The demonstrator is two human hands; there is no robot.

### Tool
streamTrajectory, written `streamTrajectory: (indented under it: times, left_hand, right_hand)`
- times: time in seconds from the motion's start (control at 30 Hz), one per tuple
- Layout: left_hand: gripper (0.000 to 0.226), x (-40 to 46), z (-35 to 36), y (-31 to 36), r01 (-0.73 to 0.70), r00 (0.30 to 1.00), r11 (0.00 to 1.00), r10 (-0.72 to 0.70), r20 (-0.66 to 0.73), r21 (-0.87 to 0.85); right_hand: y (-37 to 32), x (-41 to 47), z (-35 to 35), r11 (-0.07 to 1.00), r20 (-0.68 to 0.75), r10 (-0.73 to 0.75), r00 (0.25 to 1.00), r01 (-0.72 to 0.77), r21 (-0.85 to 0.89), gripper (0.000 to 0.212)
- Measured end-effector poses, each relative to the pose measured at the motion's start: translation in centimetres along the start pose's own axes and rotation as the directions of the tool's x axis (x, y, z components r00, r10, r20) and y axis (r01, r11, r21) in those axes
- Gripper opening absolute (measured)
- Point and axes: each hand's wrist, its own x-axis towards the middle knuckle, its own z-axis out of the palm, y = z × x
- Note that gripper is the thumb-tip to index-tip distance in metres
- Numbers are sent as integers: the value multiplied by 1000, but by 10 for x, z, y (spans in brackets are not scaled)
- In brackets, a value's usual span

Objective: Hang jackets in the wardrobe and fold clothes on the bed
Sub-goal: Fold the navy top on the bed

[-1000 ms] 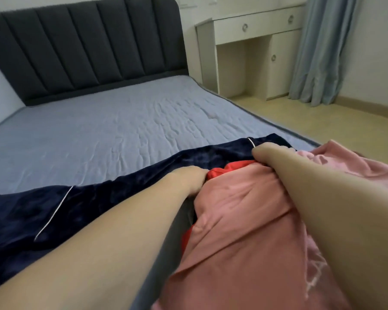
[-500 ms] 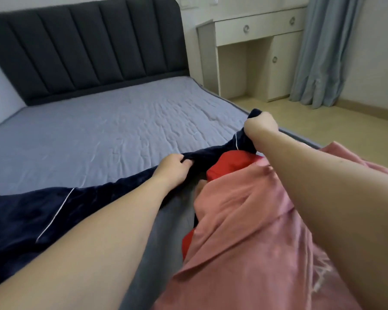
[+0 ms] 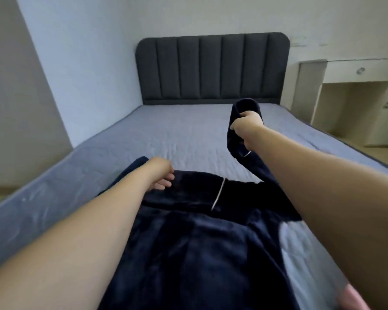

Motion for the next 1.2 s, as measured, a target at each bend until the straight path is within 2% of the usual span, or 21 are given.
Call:
streamTrajectory:
  times: [0.07, 0.17, 0.23, 0.3, 0.37, 0.43, 0.47, 0.53, 0.57, 0.63, 0.7, 0.77, 0.8, 0.87, 0.9, 0.97, 1.03, 1.1, 1.17, 1.2]
  left_hand:
    - [28, 13, -48, -23, -5, 1000, 1000, 5, 19, -19]
    - [31, 43, -104, -60, 61, 998, 996, -61, 7, -60]
    - [42, 63, -114, -75, 57, 998, 994, -56, 10, -97]
    - [46, 83, -107, -83, 61, 998, 991, -57, 36, -121]
    - [43, 99, -90, -84, 49, 998, 993, -44, 48, -110]
    - [43, 116, -69, -82, 30, 999, 993, -28, 25, -111]
    - [43, 123, -59, -79, 16, 1000, 996, -17, -11, -86]
    - [39, 136, -42, -74, 0, 997, 1000, -2, -78, -26]
    - [37, 144, -35, -72, -19, 994, 1000, 19, -106, -3]
    - [40, 157, -35, -66, -80, 977, 996, 85, -197, 37]
    - [44, 170, -53, -64, -119, 935, 957, 197, -296, 263]
    - [38, 182, -77, -70, -89, 903, 791, 320, -285, 605]
    - [37, 189, -86, -75, -58, 905, 702, 337, -259, 710]
    - [41, 198, -91, -87, -10, 922, 618, 311, -232, 786]
    - [42, 198, -87, -92, 1, 919, 612, 310, -242, 791]
    - [43, 196, -74, -98, -19, 887, 614, 374, -270, 789]
    - [45, 192, -60, -100, -86, 823, 590, 497, -277, 803]
    - [44, 188, -50, -96, -161, 801, 570, 552, -231, 806]
    - [39, 191, -45, -95, -212, 828, 606, 529, -189, 767]
    - [37, 195, -45, -97, -212, 844, 626, 504, -182, 751]
  right_hand:
    - [5, -13, 56, 989, 127, 94, 987, -107, 100, 36]
    - [13, -39, 140, 991, 358, 43, 933, -86, 104, 31]
    - [28, -34, 162, 1000, 350, -7, 937, 10, -6, 32]
    - [48, -27, 152, 949, 239, -58, 969, 128, -288, 37]
    - [77, -16, 129, 747, 178, -33, 983, 142, -649, 46]
    - [112, -8, 98, 489, 151, 72, 986, 97, -867, 57]
    - [129, -7, 84, 417, 159, 139, 977, 88, -905, 63]
    - [160, -9, 63, 339, 188, 222, 957, 105, -935, 76]
    - [171, -11, 56, 296, 199, 211, 957, 131, -946, 79]
    - [185, -15, 48, 186, 189, 70, 980, 173, -967, 80]
    - [188, -21, 47, 77, 131, -103, 986, 139, -987, 74]
    - [192, -26, 50, 84, 9, -207, 978, 26, -996, 64]
    - [192, -28, 50, 109, -48, -206, 977, -26, -994, 64]
    - [195, -31, 47, 124, -89, -149, 985, -70, -990, 67]
    - [197, -33, 42, 85, -56, -126, 990, -45, -995, 67]
    - [205, -36, 33, -67, 57, -88, 994, 51, -996, 66]
    - [210, -39, 23, -183, 62, -27, 998, 56, -982, 68]
    - [203, -40, 14, -222, -60, 124, 990, -31, -975, 77]
    - [184, -37, 13, -235, -168, 362, 917, -84, -968, 89]
    - [171, -36, 19, -269, -185, 462, 867, -61, -961, 88]
